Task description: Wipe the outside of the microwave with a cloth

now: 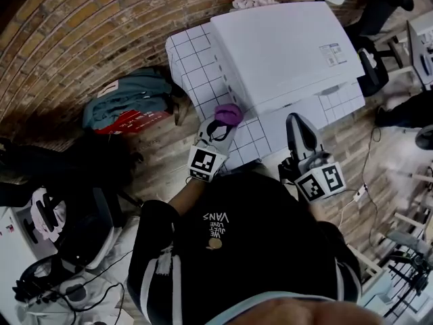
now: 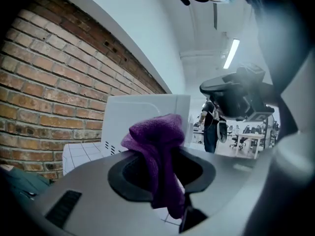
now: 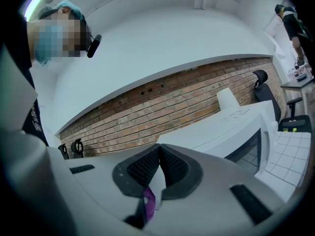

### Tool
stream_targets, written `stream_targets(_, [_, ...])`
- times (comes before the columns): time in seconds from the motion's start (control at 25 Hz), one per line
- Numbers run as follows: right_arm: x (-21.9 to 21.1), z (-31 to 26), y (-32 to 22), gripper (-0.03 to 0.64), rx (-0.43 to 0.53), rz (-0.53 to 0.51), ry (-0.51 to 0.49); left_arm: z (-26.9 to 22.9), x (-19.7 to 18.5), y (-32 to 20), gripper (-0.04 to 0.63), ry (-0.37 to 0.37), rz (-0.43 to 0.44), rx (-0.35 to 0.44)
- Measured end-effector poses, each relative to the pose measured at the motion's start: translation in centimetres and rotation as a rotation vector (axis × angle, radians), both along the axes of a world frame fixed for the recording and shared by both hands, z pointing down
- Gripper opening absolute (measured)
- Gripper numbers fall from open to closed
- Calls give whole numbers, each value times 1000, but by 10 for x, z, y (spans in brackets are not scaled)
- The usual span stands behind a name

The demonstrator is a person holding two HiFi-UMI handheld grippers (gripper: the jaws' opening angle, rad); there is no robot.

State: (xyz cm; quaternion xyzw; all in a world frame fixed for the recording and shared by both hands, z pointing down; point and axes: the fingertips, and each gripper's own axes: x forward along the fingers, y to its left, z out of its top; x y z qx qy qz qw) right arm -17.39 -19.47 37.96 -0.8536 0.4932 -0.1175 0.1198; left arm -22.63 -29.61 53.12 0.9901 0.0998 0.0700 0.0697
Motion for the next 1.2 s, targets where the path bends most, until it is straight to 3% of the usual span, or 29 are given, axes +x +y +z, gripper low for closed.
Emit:
stream_targets(0.2, [-4, 0, 9, -2, -15, 30, 8, 3, 7, 10, 130, 21, 6, -41])
stream_targets(0.4, [2, -1, 18, 0, -24, 54, 14, 1, 22, -3, 130, 33, -8, -27])
stream_targets(0.56, [11, -1, 23, -1, -30, 69, 12, 4, 43, -39, 130, 31, -82, -48])
stream_targets(0.96, [34, 2, 38, 0, -63, 131, 6, 9, 133, -162, 129, -26, -183, 22])
stream_targets(1.2, [42, 6, 42, 0, -79, 143, -6, 16, 160, -200, 130, -43, -241, 18])
